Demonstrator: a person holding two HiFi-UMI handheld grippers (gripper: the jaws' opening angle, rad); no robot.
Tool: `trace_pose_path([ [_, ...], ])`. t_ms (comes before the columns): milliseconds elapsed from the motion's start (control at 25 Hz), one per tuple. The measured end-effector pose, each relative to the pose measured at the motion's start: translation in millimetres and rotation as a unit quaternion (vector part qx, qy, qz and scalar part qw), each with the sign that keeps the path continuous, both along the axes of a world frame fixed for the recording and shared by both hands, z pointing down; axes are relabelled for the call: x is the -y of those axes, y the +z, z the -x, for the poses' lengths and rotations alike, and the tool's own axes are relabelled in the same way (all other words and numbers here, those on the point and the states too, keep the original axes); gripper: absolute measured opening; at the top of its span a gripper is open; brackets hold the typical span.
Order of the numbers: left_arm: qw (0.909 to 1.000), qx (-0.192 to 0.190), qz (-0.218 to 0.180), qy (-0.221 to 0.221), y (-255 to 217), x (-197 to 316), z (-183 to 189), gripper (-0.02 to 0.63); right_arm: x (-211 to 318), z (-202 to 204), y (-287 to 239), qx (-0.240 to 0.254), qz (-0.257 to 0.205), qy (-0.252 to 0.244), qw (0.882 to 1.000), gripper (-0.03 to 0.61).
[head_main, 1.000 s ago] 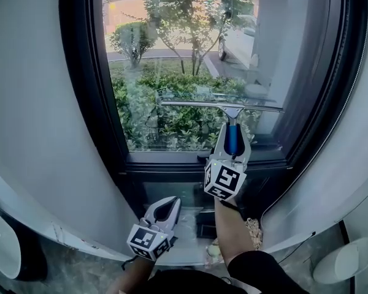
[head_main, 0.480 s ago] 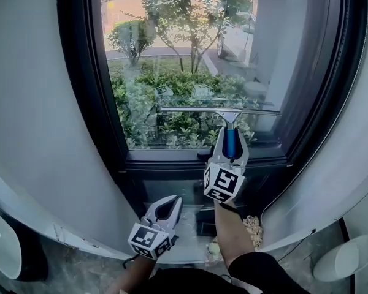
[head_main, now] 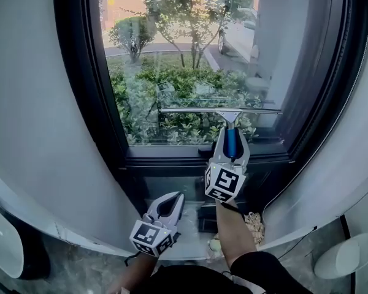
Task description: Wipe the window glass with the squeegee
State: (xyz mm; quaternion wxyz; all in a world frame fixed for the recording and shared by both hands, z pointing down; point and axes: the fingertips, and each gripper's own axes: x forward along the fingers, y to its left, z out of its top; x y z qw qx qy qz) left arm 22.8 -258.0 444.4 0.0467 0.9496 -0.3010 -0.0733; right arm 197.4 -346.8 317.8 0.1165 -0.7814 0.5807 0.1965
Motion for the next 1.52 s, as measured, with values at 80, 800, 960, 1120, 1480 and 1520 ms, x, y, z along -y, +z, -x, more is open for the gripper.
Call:
trace_pose_path([
  [80, 1.0000, 0.000, 0.001, 0.000, -1, 1, 0, 0.000, 0, 1, 1, 0.002, 0.001, -0.001, 1.000, 0.129],
  [800, 0.9999, 0.005, 0.015, -0.001, 9, 1, 4, 0.000, -1, 4, 24, 0.008, 0.023, -0.001, 1.000, 0.129],
  [960, 0.9999, 0.005, 0.016, 0.002, 9, -1, 1, -0.002, -2, 3, 28, 0.005, 0.027, -0.001, 1.000, 0.129],
  [1120, 0.9998, 0.005, 0.017, 0.002, 11, -2, 1, 0.000, -1, 3, 33, 0.009, 0.033, -0.002, 0.999, 0.129],
  [1480, 0.9998, 0.007, 0.019, 0.002, 11, -6, 0, 0.000, -3, 1, 48, 0.021, 0.051, -0.005, 0.998, 0.129],
  [1520, 0.9998, 0.008, 0.019, 0.002, 11, -7, -1, 0.000, -4, 1, 49, 0.021, 0.053, -0.006, 0.998, 0.129],
])
